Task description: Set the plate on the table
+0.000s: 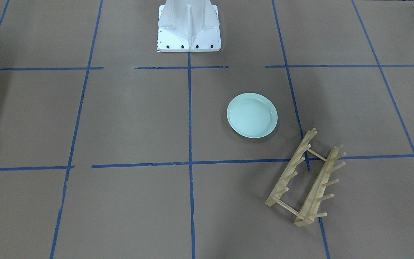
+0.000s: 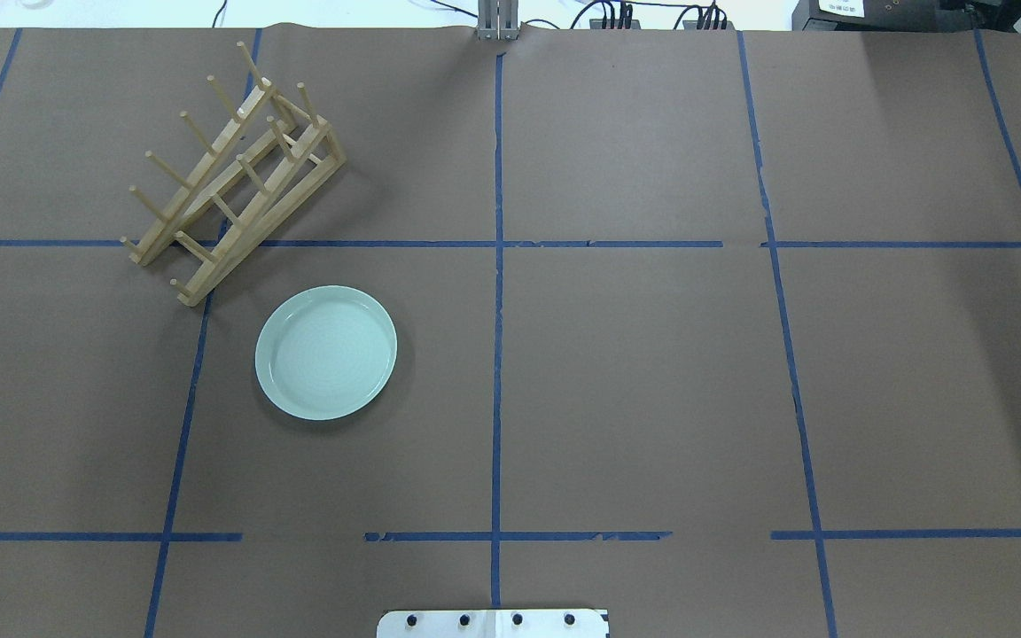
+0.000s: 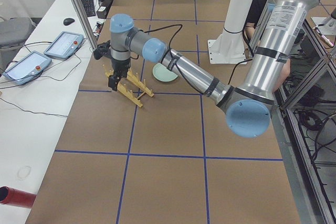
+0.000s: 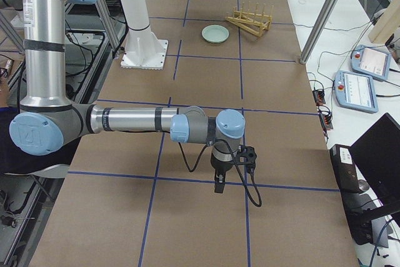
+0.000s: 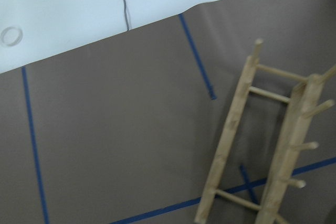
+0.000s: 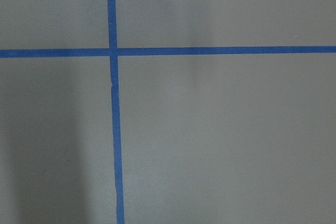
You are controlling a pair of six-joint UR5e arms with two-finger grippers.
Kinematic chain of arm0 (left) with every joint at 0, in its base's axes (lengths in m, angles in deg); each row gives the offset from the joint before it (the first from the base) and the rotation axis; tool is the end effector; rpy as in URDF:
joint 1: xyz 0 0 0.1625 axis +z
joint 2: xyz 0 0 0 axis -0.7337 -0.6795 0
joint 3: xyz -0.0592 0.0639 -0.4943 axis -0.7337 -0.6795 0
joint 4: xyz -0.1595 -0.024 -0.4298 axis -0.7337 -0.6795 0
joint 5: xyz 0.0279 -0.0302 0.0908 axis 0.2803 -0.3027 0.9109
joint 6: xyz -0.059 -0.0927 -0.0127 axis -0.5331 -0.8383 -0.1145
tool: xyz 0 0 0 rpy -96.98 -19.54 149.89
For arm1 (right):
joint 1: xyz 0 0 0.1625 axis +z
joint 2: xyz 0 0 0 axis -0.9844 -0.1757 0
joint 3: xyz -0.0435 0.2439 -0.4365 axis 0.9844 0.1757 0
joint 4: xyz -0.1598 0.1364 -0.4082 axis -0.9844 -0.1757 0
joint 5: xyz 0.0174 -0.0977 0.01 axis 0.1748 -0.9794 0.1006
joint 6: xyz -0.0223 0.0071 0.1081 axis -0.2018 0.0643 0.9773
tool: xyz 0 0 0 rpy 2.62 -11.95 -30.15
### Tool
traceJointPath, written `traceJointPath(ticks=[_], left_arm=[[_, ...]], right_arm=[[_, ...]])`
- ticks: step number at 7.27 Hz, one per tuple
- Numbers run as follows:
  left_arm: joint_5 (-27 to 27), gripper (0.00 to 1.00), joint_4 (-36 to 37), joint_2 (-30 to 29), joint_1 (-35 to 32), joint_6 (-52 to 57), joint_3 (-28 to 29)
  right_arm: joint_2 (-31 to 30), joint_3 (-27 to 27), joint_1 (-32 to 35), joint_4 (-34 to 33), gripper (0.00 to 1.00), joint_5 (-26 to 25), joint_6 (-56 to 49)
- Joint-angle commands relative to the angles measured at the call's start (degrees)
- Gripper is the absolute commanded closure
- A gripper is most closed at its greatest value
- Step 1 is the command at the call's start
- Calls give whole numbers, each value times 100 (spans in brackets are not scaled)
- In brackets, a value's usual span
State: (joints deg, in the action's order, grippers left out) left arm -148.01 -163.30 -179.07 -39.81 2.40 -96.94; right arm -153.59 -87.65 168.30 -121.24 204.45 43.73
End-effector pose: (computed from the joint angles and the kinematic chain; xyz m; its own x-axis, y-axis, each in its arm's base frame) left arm -0.0274 -0.6155 0.5793 0.7252 0.3008 -0.6193 -0.1303 0.9432 0.3055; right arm 0.0555 -0.5104 0.7383 0.8170 0.0472 0.5747 -0.0179 0.9982 -0.0566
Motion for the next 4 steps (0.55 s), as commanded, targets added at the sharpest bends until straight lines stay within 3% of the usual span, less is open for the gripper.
traceJointPath(ticks=[1, 2, 4], left_arm=[[-152, 0, -922, 878, -683, 860, 873], [-152, 0, -1023, 1046, -695, 861, 1278], [-144, 0, -1016, 1074, -695, 791, 1256]], right_arm=[[0, 0, 0, 0, 0, 0, -3], [0, 0, 0, 0, 0, 0, 6], [0, 0, 0, 0, 0, 0, 6]])
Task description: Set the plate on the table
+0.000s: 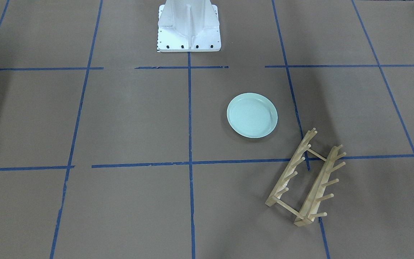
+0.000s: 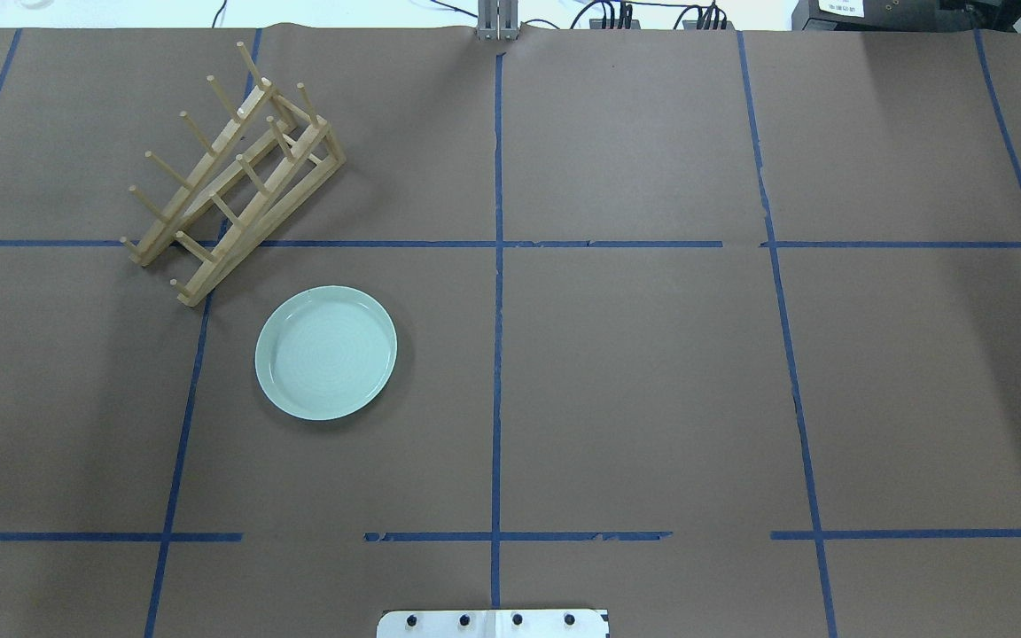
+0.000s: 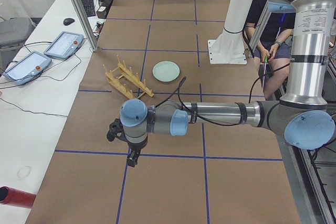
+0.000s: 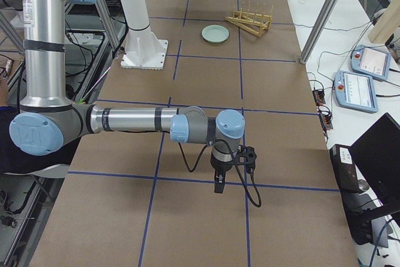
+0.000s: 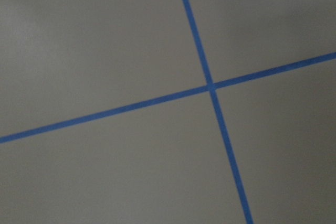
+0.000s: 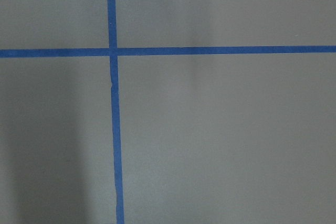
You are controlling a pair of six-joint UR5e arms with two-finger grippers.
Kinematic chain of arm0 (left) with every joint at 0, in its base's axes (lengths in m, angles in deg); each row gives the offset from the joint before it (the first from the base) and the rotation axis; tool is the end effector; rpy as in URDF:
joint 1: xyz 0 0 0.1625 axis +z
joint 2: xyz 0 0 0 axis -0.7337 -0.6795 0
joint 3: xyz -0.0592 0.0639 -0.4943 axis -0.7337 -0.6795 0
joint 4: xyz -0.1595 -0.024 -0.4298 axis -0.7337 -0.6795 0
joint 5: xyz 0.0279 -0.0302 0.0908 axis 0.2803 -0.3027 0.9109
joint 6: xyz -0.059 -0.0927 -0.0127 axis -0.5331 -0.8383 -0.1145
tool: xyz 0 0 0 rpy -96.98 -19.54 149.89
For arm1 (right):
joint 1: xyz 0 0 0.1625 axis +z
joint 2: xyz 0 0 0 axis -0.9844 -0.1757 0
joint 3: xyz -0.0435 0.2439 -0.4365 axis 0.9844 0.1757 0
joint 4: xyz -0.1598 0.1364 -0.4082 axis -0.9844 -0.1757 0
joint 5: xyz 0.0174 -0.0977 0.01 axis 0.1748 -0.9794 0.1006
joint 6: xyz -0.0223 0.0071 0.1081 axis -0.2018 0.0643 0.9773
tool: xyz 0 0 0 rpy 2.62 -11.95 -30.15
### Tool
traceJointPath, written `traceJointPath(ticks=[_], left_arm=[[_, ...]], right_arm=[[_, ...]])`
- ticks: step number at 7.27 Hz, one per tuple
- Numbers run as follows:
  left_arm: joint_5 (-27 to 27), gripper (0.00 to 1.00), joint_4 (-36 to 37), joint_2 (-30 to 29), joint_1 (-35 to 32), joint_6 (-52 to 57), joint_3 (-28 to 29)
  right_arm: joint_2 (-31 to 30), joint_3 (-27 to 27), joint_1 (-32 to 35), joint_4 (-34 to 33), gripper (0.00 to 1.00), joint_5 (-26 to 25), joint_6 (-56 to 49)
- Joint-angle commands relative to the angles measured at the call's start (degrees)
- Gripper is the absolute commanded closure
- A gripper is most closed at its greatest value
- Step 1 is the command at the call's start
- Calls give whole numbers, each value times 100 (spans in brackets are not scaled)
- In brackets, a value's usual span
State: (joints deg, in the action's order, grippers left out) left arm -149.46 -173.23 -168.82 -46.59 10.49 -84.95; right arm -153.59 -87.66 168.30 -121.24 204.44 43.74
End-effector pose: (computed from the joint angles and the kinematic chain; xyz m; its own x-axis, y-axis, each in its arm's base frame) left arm -0.0923 -0.5242 0.7753 0.7204 0.2162 -0.6590 -0.1159 0.9743 0.1929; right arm 0.0555 -0.5104 0.7382 0.8171 0.0473 0.5746 -0.0181 0.9982 -0.0565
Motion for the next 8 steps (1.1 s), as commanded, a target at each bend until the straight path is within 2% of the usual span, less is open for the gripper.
traceJointPath(ticks=[1, 4, 6, 8], left_arm=[[1, 0, -5, 40, -17, -27, 23], [19, 0, 91, 5, -17, -35, -257], [19, 0, 687, -13, -17, -271, -758], [-7, 0, 681, 5, -17, -264, -725]], right_arm=[[0, 0, 0, 0, 0, 0, -4], [0, 0, 0, 0, 0, 0, -4], [0, 0, 9, -9, 0, 0, 5], [0, 0, 0, 0, 0, 0, -4]])
